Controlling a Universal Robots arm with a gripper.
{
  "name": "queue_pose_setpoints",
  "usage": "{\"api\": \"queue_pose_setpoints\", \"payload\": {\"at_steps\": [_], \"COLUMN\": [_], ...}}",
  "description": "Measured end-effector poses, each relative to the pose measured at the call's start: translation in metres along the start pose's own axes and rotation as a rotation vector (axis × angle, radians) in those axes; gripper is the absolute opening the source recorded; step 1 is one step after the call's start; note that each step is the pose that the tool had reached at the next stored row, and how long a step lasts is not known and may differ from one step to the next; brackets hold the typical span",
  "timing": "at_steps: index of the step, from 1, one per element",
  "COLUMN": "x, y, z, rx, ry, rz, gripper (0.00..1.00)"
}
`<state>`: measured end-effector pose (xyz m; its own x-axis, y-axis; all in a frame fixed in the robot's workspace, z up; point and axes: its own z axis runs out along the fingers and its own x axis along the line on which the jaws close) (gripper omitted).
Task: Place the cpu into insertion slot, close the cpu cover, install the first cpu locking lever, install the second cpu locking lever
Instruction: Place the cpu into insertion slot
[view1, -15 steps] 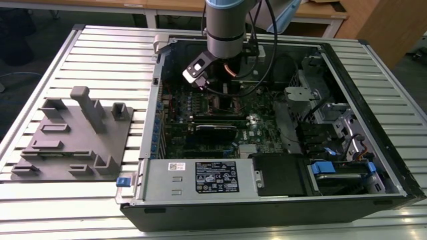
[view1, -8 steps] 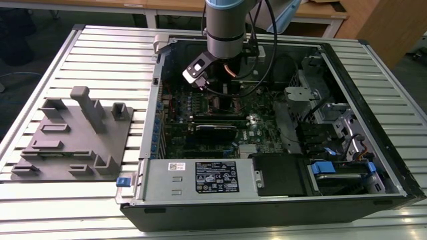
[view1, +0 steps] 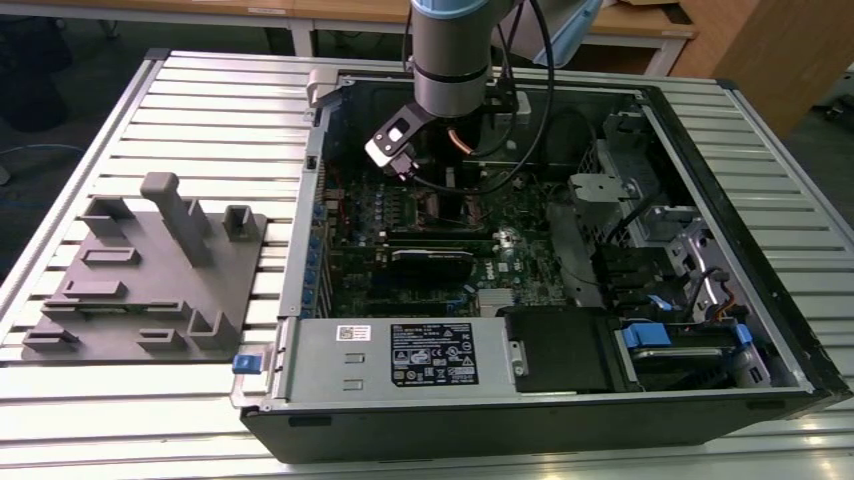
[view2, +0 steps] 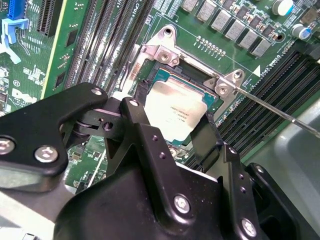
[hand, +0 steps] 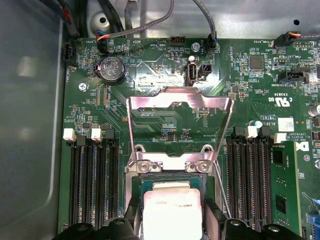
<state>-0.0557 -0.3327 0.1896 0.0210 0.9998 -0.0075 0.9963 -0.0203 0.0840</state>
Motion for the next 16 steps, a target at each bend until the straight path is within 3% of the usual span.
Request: {"api": "queue_pose_setpoints", "payload": {"at_steps": [16], "x": [0.0000], "y": [0.0001], "z": [-0.0005], "rx": [-0.0001], "ry": [0.0001], "rz": [0.000], "gripper": [0.56]}}
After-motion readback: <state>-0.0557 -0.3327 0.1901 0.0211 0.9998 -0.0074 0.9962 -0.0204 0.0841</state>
